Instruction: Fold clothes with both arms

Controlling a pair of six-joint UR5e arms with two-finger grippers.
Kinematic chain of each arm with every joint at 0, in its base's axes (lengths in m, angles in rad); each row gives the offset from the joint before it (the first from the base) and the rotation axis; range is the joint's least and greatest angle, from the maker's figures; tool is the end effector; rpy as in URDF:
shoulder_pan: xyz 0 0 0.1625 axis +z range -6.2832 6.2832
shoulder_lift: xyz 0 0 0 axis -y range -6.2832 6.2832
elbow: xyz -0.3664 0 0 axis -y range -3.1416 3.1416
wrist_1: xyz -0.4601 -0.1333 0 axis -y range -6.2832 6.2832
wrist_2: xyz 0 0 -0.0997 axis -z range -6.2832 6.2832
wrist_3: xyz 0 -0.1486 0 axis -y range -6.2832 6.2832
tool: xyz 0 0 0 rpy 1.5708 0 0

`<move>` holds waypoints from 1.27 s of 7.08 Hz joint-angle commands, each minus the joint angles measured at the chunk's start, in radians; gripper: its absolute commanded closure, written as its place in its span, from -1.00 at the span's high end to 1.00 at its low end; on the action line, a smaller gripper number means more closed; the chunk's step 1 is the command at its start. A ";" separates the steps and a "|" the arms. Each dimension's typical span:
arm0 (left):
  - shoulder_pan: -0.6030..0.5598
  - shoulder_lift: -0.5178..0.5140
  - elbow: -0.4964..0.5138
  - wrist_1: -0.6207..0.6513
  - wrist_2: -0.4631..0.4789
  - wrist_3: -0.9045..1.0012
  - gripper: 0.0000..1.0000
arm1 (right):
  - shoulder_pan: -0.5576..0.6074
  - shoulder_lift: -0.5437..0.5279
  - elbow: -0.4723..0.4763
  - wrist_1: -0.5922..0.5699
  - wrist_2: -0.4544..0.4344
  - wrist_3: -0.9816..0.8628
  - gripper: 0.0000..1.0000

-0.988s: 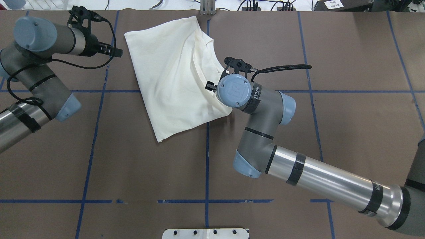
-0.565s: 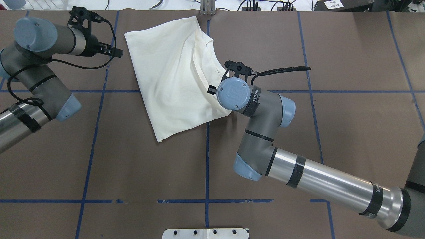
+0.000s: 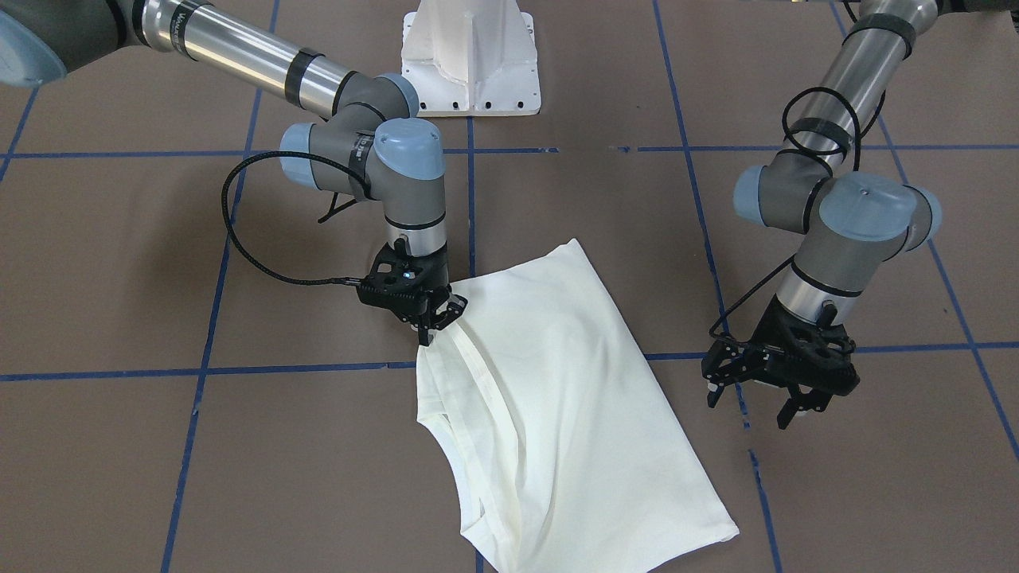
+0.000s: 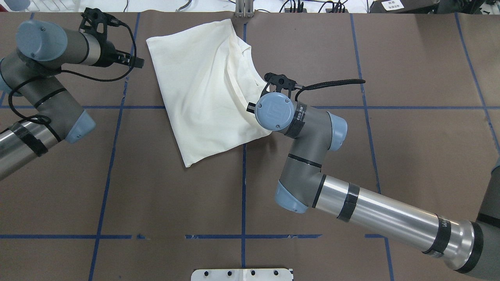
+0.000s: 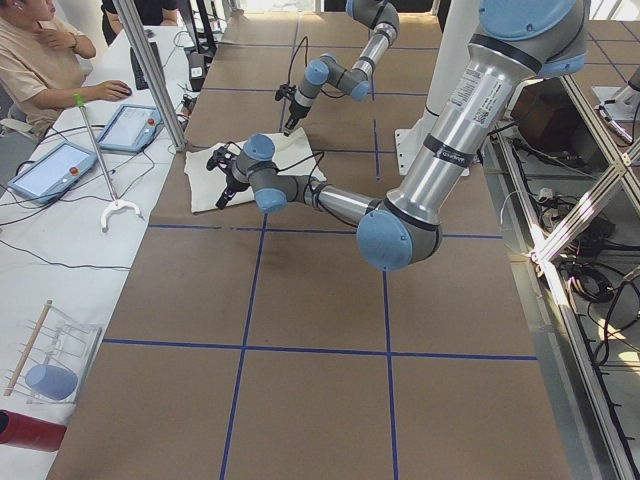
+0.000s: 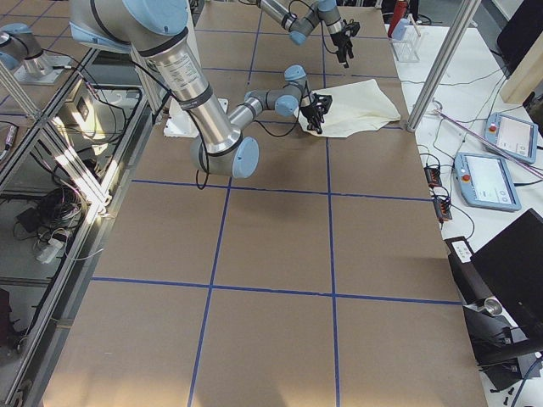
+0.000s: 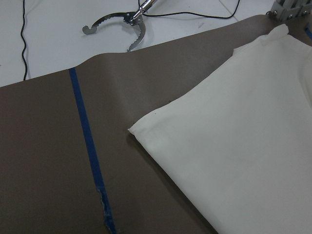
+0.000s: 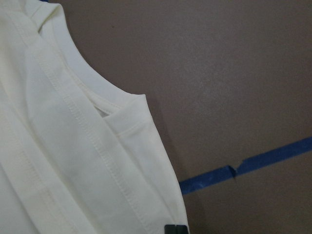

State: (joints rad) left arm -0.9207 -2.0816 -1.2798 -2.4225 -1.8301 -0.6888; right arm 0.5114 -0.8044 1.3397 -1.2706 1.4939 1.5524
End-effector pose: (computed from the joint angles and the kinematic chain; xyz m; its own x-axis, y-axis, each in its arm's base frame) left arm 0.4096 -0.6960 0.3631 0.6730 0.3477 -0.6528 0.1787 0.7800 0.5997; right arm -0.6500 -0.5307 0.2172 0.5948 0.3128 0.7406 -0.5268 0.8475 0.0652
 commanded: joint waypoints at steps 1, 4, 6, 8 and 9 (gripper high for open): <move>0.000 0.000 -0.003 -0.003 0.000 0.000 1.00 | 0.001 -0.009 0.009 -0.004 -0.001 -0.005 -1.00; 0.000 0.000 -0.006 -0.001 -0.002 0.000 1.00 | -0.010 -0.134 0.224 -0.097 -0.006 -0.006 -1.00; 0.000 -0.001 -0.009 -0.003 -0.002 -0.018 1.00 | -0.152 -0.354 0.500 -0.119 -0.116 0.008 -1.00; 0.005 -0.002 -0.016 -0.003 -0.003 -0.029 1.00 | -0.247 -0.543 0.651 -0.116 -0.177 0.024 -1.00; 0.013 -0.003 -0.024 -0.003 -0.003 -0.058 1.00 | -0.258 -0.586 0.680 -0.107 -0.185 0.029 0.98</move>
State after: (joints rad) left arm -0.9151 -2.0835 -1.2969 -2.4252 -1.8326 -0.7227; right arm 0.2826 -1.3164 1.9636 -1.3853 1.3282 1.5742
